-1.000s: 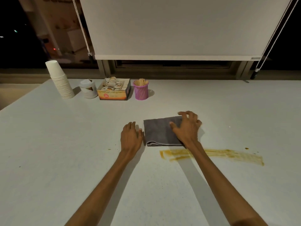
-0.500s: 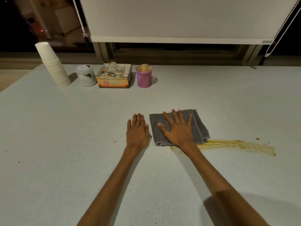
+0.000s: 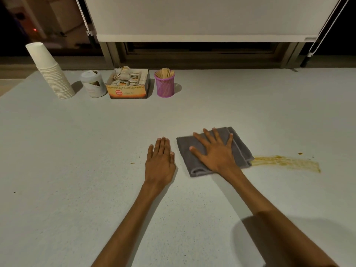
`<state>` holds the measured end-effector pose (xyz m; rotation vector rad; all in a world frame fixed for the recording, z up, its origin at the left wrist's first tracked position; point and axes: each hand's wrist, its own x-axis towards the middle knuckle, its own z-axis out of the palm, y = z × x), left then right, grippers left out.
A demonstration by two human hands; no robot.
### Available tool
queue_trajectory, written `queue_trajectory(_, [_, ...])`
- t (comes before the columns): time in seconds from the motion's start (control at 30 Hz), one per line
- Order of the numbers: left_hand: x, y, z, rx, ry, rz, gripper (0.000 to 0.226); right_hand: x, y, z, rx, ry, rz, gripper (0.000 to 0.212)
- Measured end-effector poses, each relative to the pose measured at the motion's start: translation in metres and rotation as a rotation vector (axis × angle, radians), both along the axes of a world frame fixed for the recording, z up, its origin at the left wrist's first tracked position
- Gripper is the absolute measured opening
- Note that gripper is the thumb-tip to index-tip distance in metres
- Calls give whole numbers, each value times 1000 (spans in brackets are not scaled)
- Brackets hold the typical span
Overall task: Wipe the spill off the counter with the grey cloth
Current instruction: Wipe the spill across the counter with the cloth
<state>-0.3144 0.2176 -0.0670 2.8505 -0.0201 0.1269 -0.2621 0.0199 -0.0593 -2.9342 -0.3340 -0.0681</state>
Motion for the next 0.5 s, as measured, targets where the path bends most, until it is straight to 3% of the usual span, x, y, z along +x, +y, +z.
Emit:
queue_trajectory(0.13, [-12,-6,0,19,47,7,55,-11,21,1,-2,36,-117,67])
queue_trajectory(0.23, [-13,-5,0,1,37,19,54,-54,7,-18,-5,-56,-62,71])
queue_trajectory(0.5, [-6,-19,7,11,65,47,55,-19,6,7,9,16,-123,66])
